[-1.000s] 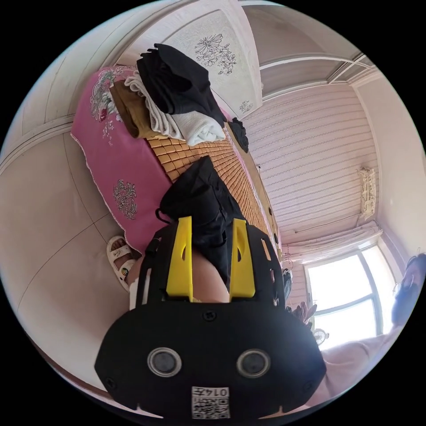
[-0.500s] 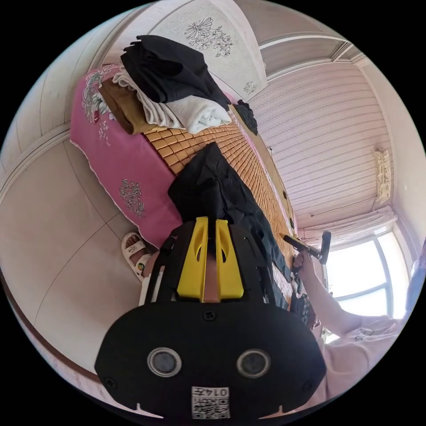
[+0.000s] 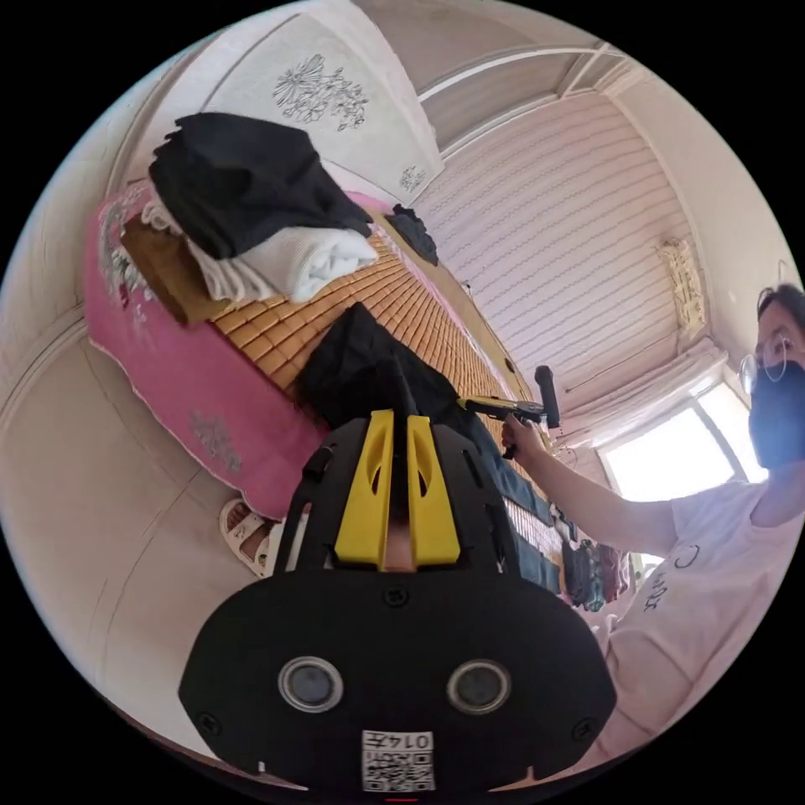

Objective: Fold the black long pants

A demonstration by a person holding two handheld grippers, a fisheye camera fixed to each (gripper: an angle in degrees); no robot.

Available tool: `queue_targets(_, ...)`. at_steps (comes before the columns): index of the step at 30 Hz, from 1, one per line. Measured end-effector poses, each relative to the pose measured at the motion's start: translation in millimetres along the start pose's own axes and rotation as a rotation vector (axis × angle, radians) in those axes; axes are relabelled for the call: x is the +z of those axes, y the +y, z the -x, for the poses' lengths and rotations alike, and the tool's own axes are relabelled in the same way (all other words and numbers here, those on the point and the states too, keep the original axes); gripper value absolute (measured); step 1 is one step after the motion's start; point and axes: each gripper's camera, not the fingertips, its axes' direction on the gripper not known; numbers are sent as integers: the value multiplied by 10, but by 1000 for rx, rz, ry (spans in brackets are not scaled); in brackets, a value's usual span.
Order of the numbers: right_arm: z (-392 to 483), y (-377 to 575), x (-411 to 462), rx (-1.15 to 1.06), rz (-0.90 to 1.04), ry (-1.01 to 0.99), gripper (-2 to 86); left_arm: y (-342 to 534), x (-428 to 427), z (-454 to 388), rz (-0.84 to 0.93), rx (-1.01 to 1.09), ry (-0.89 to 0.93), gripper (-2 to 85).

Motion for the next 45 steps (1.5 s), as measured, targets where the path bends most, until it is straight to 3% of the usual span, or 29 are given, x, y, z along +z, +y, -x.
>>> queue_targets(4, -222, -228, -311, 106, -151, 40, 41, -373, 160, -448, -36, 193, -116, 20)
queue_targets(8, -463, -473, -61, 217, 6, -43, 73, -643, 733, -131, 93, 27, -344, 49)
queue_targets(10, -495, -320, -159, 232, -12, -46, 70, -642, 925, 51, 167, -92, -369, 54)
queue_targets(15, -649, 907, -573, 284, 35, 215, 15, -436, 903, -209, 120, -73, -396, 48)
queue_targets(20, -1177, 2310, -931, 626, 193, 363, -7, -276, 1028, -752, 167, 109, -344, 20)
queue_targets(24, -1605, 3078, -1283, 888, 183, 435, -8, -228, 1526, -1494, 270, 342, -219, 6)
queue_targets(28, -1918, 3255, -1353, 962, 160, 475, -8, -59, 2192, -2192, 414, 557, -111, 8)
queue_targets(30, -2132, 3302, -1218, 962, 271, 474, -7, 128, 2624, -2599, 533, 676, -82, 5)
queue_targets(33, -2272, 3372, -1239, 947, 305, 618, -6, 291, 2962, -2933, 616, 720, -6, -2)
queue_targets(38, -2409, 3595, -1526, 985, 208, 480, -3, 456, 3309, -3133, 686, 744, -72, -8)
queue_targets(40, -2274, 3742, -1802, 977, 86, 424, 4, 539, 3453, -3129, 734, 757, -135, -9)
queue_targets(42, -1961, 4047, -2153, 963, -32, 350, 45, 598, 3528, -3140, 728, 765, -145, -10)
queue_targets(45, -1587, 4554, -2376, 1014, -2, 299, 114, 576, 3581, -3184, 731, 716, -135, -10)
